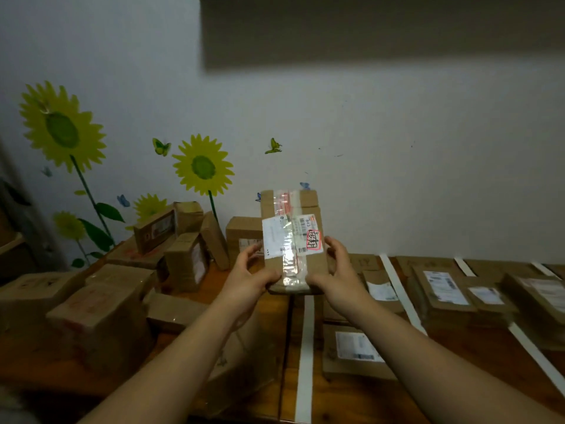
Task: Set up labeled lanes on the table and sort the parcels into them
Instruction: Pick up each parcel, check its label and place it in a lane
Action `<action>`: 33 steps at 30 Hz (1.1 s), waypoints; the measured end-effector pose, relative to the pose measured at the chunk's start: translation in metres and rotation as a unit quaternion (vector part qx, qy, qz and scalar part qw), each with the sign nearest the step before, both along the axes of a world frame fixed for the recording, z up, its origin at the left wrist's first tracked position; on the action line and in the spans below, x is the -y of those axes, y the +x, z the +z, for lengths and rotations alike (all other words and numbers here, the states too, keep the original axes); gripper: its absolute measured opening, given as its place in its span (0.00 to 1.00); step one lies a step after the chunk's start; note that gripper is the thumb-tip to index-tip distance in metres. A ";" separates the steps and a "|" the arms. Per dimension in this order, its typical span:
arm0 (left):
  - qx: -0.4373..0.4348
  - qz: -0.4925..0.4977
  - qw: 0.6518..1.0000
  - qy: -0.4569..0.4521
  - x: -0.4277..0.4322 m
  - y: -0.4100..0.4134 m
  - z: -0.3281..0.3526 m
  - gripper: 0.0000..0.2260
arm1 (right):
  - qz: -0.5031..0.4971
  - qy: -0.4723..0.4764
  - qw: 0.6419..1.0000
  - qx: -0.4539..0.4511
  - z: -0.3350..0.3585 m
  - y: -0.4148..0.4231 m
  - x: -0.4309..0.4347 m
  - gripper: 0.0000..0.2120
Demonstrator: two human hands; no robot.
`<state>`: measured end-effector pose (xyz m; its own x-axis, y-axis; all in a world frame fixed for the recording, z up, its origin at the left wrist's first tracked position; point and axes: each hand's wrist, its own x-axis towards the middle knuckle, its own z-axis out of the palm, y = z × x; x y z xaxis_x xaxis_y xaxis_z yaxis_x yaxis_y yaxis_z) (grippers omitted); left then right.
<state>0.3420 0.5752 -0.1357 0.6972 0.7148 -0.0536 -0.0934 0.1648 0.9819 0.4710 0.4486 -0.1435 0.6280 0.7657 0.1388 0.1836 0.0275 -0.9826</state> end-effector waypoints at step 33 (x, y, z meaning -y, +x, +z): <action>-0.288 -0.147 0.946 -0.040 0.108 0.076 -0.121 0.11 | -0.139 -0.307 0.930 -0.148 -0.115 0.041 0.211 0.20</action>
